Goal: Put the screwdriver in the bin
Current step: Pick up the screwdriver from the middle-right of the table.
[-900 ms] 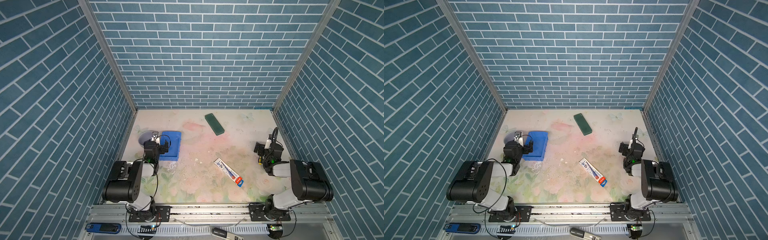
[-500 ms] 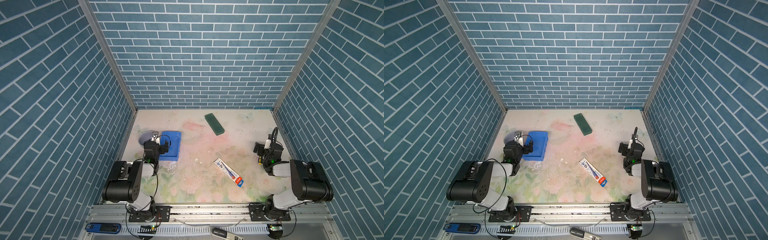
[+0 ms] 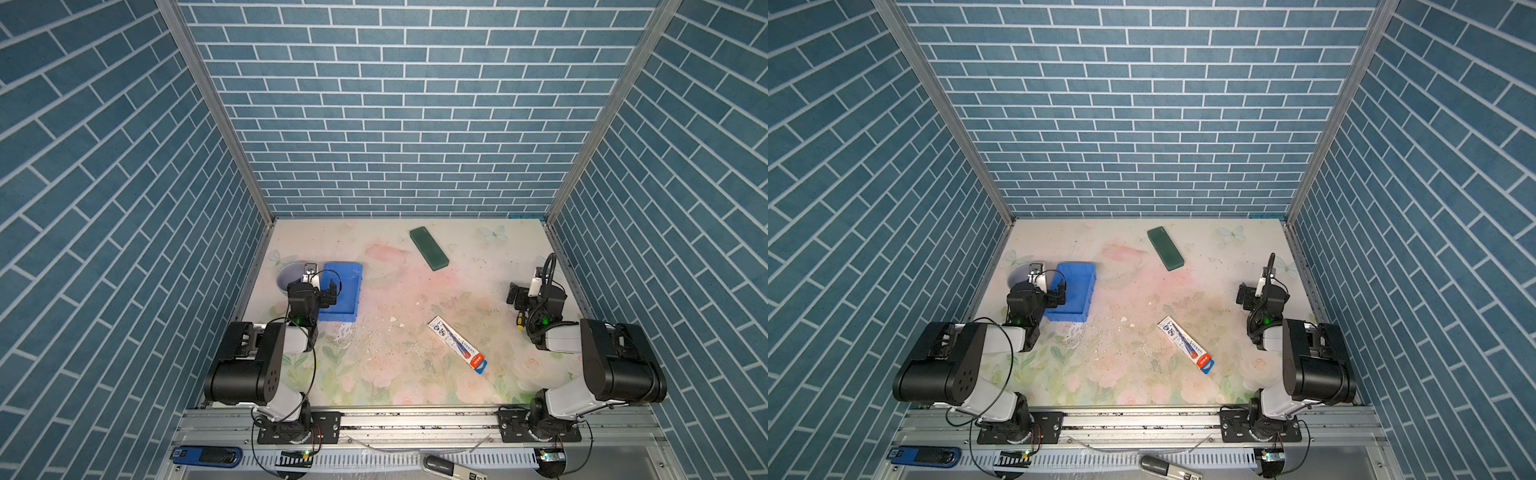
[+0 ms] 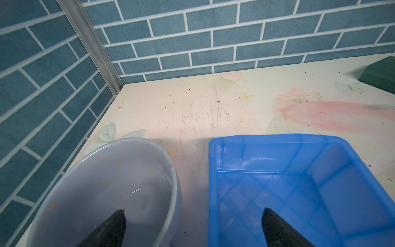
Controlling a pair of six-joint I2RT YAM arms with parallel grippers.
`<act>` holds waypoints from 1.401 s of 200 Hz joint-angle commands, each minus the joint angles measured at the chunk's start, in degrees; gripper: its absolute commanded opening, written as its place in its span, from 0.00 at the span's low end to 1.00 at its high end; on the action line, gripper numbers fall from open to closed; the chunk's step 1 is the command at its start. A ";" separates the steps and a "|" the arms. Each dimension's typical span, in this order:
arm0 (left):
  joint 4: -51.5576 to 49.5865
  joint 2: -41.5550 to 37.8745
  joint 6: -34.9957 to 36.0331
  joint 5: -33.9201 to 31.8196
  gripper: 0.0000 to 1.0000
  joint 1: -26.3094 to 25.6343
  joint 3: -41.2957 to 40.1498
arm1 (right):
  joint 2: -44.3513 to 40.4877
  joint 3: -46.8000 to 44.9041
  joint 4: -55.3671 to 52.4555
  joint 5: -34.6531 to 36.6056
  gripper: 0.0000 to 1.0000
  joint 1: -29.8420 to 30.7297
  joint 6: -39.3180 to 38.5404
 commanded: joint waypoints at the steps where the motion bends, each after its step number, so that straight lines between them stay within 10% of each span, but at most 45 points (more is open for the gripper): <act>1: 2.33 -0.92 -0.98 -1.83 1.00 0.21 -1.35 | 0.15 1.26 1.38 -0.98 0.99 0.19 -1.31; 86: -13.19 -20.97 -0.67 -3.02 1.00 -2.48 -0.64 | -12.97 1.40 -8.79 3.03 0.99 1.80 -2.08; 177: -30.21 -33.15 -0.38 2.32 1.00 -21.56 4.83 | -29.98 8.04 -34.64 -0.14 0.99 8.02 4.80; 280: -32.67 -20.43 11.18 12.96 1.00 -42.01 13.87 | -31.89 17.10 -64.85 9.54 0.99 6.88 10.74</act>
